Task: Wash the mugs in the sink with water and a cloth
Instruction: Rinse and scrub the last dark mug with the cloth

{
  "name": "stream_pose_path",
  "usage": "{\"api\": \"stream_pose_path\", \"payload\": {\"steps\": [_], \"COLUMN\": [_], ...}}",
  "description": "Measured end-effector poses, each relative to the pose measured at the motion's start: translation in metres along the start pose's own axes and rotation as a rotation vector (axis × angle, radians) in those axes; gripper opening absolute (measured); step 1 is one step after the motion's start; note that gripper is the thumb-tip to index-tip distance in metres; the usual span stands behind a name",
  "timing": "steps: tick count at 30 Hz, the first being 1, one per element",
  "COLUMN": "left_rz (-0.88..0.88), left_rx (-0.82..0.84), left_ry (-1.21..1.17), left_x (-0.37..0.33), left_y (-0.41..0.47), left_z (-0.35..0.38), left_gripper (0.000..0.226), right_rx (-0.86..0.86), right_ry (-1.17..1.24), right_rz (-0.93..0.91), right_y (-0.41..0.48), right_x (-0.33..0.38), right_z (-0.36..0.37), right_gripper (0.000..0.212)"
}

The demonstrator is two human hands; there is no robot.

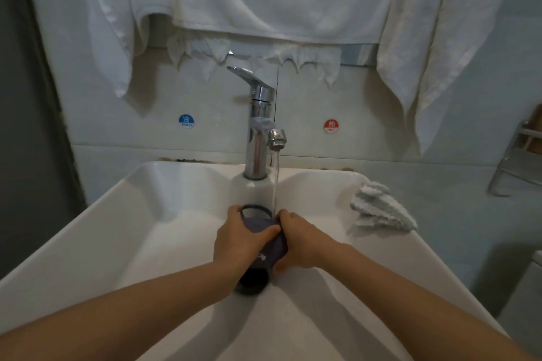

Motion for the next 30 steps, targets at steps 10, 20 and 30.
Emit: {"api": "stream_pose_path", "payload": {"steps": [10,20,30], "left_rz": [0.089,0.058,0.003], "left_rx": [0.169,0.049,0.392], "left_ry": [-0.065,-0.007,-0.177], "left_x": [-0.016,-0.009,-0.007], "left_y": [0.003,0.002,0.009], "left_z": [0.011,0.002,0.007], "left_gripper": [0.063,0.065,0.053], "right_rx": [0.019,0.007,0.151], "right_ry": [0.051,0.051,0.154], "right_rz": [0.022,0.015,0.030], "right_y": [0.001,0.001,0.001], "right_x": [-0.010,-0.005,-0.013], "right_z": [-0.004,-0.001,0.003], "right_gripper": [0.080,0.082,0.077]}}
Point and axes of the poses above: each hand's wrist, its own y-axis towards the middle knuckle, its own z-axis out of the palm, x = y × z, the point moved 9 cm from there along y, towards the middle knuckle, and after that the axes turned 8 degrees about -x, right-handed, at the moved point
